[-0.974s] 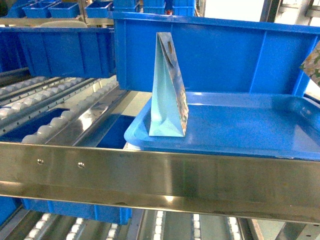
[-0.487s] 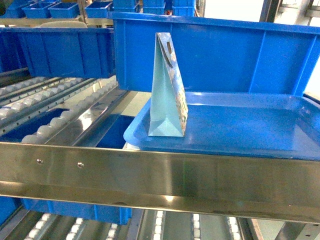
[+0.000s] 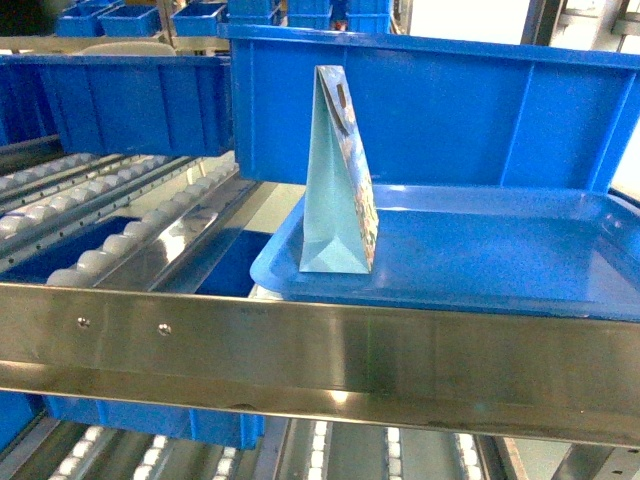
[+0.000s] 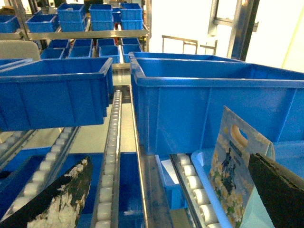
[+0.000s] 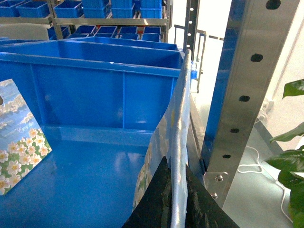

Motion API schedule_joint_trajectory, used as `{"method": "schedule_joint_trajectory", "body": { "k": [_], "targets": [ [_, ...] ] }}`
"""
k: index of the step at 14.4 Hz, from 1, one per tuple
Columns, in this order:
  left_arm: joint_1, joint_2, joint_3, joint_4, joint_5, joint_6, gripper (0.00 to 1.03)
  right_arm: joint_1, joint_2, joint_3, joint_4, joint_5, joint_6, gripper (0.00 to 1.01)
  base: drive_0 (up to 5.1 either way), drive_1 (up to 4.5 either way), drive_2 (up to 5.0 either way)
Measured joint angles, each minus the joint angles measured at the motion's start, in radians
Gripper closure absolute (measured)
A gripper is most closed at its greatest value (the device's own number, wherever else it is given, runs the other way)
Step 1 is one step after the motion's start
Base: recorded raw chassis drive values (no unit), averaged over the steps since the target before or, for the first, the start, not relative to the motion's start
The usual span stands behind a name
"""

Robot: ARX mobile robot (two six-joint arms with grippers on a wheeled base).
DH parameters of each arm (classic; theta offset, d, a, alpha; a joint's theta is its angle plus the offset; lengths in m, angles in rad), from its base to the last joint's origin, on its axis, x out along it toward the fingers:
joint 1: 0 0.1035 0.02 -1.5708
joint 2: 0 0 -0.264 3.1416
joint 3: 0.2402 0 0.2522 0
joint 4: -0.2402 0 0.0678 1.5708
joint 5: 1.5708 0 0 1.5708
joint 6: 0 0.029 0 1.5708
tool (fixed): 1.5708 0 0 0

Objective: Move flower gift bag to table near conveyor

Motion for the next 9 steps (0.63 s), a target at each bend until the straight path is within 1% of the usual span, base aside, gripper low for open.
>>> {"method": "schedule_joint_trajectory", "body": {
  "k": [2,3,6,7,8,9],
  "targets": [
    [-0.069,0.107,0.069,-0.004,0.0,0.001,0.05,0.0,0.0,0.0,0.0,0.0,0.0,0.98,0.0,0.0,0.0],
    [-0.094,0.143,0.095,-0.006,-0.005,0.002,0.05,0.0,0.0,0.0,0.0,0.0,0.0,0.98,0.0,0.0,0.0],
    [-0.167,0.272,0.21,-0.018,-0.031,0.028,0.05,0.0,0.0,-0.001,0.0,0.0,0.0,0.98,0.0,0.0,0.0],
    [-0.18,0.316,0.238,-0.018,-0.046,0.029,0.05,0.0,0.0,-0.001,0.0,0.0,0.0,0.98,0.0,0.0,0.0],
    [-0.19,0.362,0.276,-0.061,-0.072,0.022,0.05,0.0,0.0,-0.001,0.0,0.0,0.0,0.98,0.0,0.0,0.0],
    [-0.198,0.395,0.308,-0.094,-0.074,0.007,0.05,0.0,0.0,-0.001,0.0,0.0,0.0,0.98,0.0,0.0,0.0]
  ]
}}
